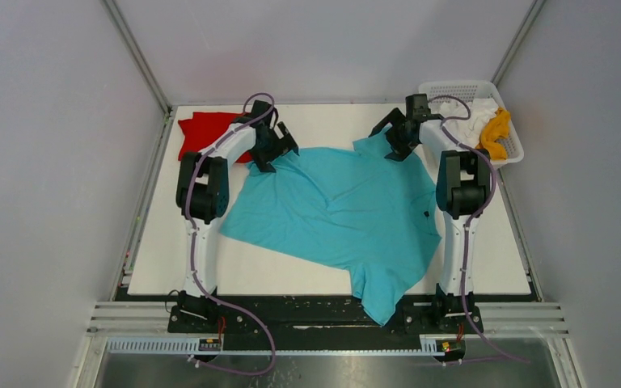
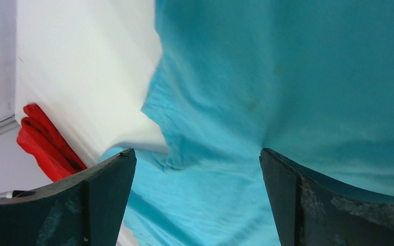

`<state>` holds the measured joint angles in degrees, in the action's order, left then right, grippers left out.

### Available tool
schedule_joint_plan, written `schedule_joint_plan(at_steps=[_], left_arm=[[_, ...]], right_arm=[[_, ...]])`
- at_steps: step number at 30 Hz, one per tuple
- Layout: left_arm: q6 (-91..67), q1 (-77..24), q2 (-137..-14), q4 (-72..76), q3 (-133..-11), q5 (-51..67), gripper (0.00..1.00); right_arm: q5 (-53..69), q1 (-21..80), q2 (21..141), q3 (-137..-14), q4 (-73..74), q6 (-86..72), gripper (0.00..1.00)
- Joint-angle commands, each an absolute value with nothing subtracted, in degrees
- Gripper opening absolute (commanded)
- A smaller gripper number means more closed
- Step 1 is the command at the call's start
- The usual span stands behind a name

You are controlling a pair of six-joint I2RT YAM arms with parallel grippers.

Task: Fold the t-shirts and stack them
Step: Flatten out the tshirt

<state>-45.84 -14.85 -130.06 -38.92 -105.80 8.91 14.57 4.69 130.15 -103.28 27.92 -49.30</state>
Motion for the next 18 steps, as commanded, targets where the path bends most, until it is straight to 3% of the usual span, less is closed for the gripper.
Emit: schedule_joint_plan(at_steps=[1, 18], left_arm=[[-47.8, -12.9, -132.2, -39.0, -109.5, 8.3, 0.99], [-45.6, -13.2, -123.1, -39.5, -106.4, 7.5, 0.99]], right_arm=[[14.9, 4.1, 134.8, -112.8, 33.3, -48.8, 0.99], [18.7, 3.7, 150.9, -134.5, 35.7, -54.8, 0.99]])
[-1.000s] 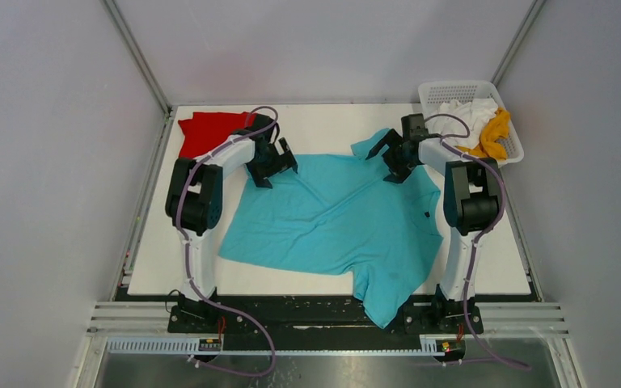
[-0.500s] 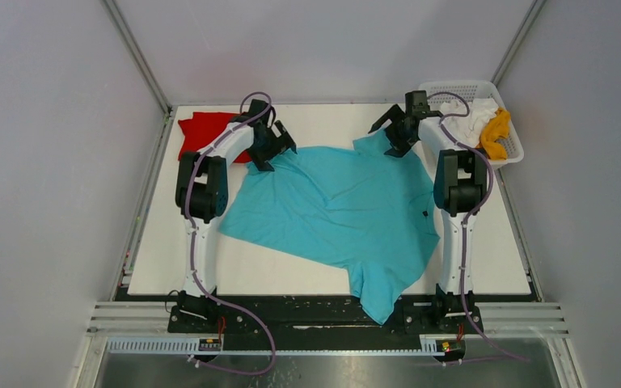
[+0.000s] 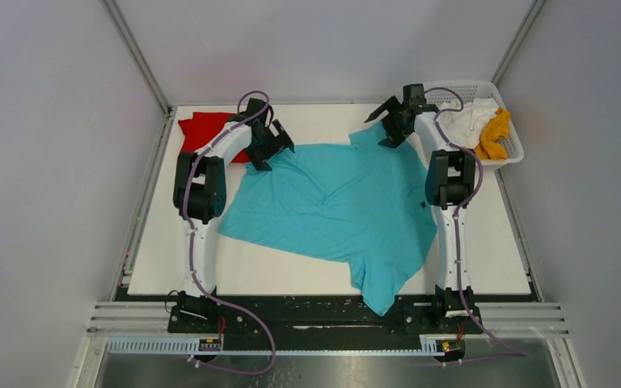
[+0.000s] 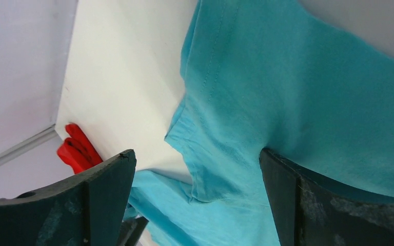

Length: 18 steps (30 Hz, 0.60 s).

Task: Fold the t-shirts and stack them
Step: Flatten out the tshirt

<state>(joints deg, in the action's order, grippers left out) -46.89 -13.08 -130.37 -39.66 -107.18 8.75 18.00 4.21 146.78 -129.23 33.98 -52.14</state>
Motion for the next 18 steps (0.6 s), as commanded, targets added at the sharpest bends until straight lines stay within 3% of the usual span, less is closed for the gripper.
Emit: schedule_joint_plan(at_steps=[1, 12, 18], left_arm=[[-45.3, -13.3, -122.1, -39.5, -105.9, 7.0, 0.99], [-44.6, -13.4, -113.8, -40.3, -98.8, 2.9, 0.99], [-43.8, -13.3, -101.2, -41.6, -85.9, -3.5, 0.99]], right_arm=[[19.0, 3.6, 151.7, -135.8, 35.4, -55.2, 0.99], [20.8, 2.1, 158.4, -148.9, 29.9, -56.9, 1.00], [16.2, 5.2, 140.3, -140.8, 38.5, -36.8, 0.99]])
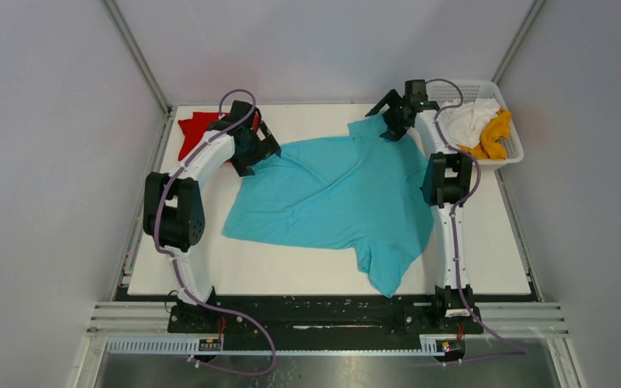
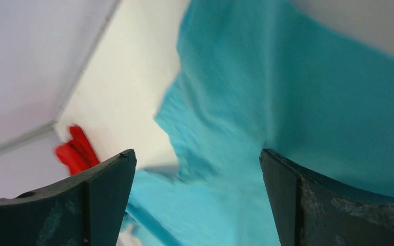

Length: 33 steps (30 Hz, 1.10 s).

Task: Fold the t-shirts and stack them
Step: Flatten out the tshirt, then grab the side of the flattened tshirt closest away from the robot with both arms

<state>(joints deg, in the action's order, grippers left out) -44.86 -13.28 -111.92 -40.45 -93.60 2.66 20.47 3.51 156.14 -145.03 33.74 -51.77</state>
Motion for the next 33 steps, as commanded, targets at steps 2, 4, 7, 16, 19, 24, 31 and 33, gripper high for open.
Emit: schedule_joint_plan(at_steps=[2, 4, 7, 16, 19, 24, 31, 33], left_arm=[[-43.5, -13.1, -96.0, -41.6, -80.2, -5.2, 0.99], [-43.5, -12.6, -90.9, -41.6, -73.7, -6.9, 0.99], [-44.2, -11.3, -83.5, -41.2, -63.5, -9.1, 0.99], [-47.7, -4.9, -70.3, -35.2, -43.0, -10.9, 0.99], [-50.1, -4.7, -72.5, -35.3, -41.7, -12.8, 0.95], [-53.2, -4.6, -75.0, -34.7, -40.8, -13.6, 0.75], [-54.3, -4.7, -78.8, -35.0, -40.8, -13.6, 0.59], [-54.2, -4.6, -79.6, -34.8, -40.8, -13.1, 0.51]], right_arm=[[12.3, 6.5, 130.5, -132.8, 40.9, -30.8, 0.99], [6.4, 8.1, 118.5, -121.4, 42.6, -26.3, 0.99], [1.5, 8.6, 102.0, -100.0, 39.0, -27.6, 1.00], [3.9, 1.9, 68.5, -53.6, 17.5, -35.6, 0.99], [6.6, 1.8, 66.0, -49.2, 16.8, -36.2, 1.00], [8.4, 1.8, 67.0, -48.1, 21.1, -35.7, 0.99], [7.4, 1.8, 68.6, -48.1, 24.5, -34.9, 0.99], [6.9, 1.8, 68.5, -48.2, 25.1, -34.6, 0.99]])
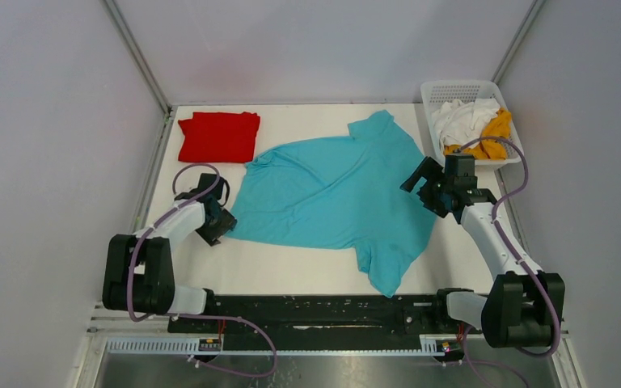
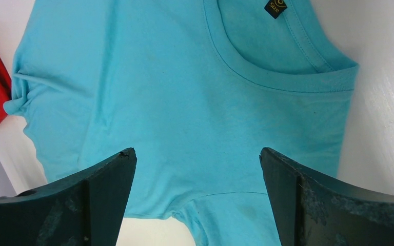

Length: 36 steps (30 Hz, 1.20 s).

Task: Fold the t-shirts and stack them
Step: Grab the side of the flattened tshirt closest away from the robot with both arms

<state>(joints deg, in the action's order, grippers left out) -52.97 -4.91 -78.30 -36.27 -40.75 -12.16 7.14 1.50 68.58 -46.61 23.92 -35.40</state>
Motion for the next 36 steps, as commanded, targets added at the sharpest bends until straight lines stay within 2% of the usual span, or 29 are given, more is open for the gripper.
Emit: schedule_joint_plan(at_steps=[1, 5, 7, 10, 12, 13, 29, 32, 36], left_arm=[[-54.3, -4.7, -80.0, -34.7, -40.7, -12.9, 0.49], [-54.5, -4.8, -81.0, -34.1, -39.9, -12.7, 0.45], [-54.4, -4.8, -81.9, -33.2, -39.6, -12.7, 0.40], [-54.2, -4.9, -83.7, -32.3, -40.2, -11.2, 0.22], [-54.0, -5.1, -83.6, -32.3, -40.6, -10.9, 0.05], [-53.8, -5.1, -83.4, -32.3, -40.5, -11.0, 0.00], [-56.1, -5.2, -62.8, -40.4, -29.0, -11.7, 0.00], [-56.2, -5.2, -59.8, -41.1, -28.4, -11.0, 0.00], [-56.2, -5.2, -57.3, -41.8, -28.9, -11.4, 0.00]], right_arm=[[6.5, 1.8, 68.7, -48.4, 25.4, -34.4, 0.99], [4.7, 1.8, 69.1, -48.8, 27.1, -33.5, 1.00], [4.7, 1.8, 69.3, -49.0, 27.7, -33.5, 1.00], [5.1, 1.8, 69.3, -49.1, 28.4, -33.4, 1.00], [4.8, 1.8, 68.9, -49.1, 29.5, -33.2, 1.00], [4.7, 1.8, 68.6, -48.9, 30.0, -32.9, 1.00], [10.4, 2.6, 64.0, -47.8, 41.5, -25.7, 0.97], [7.3, 7.2, 62.4, -48.1, 46.0, -25.4, 0.96], [2.0, 18.7, 60.8, -47.1, 52.6, -28.9, 0.93]])
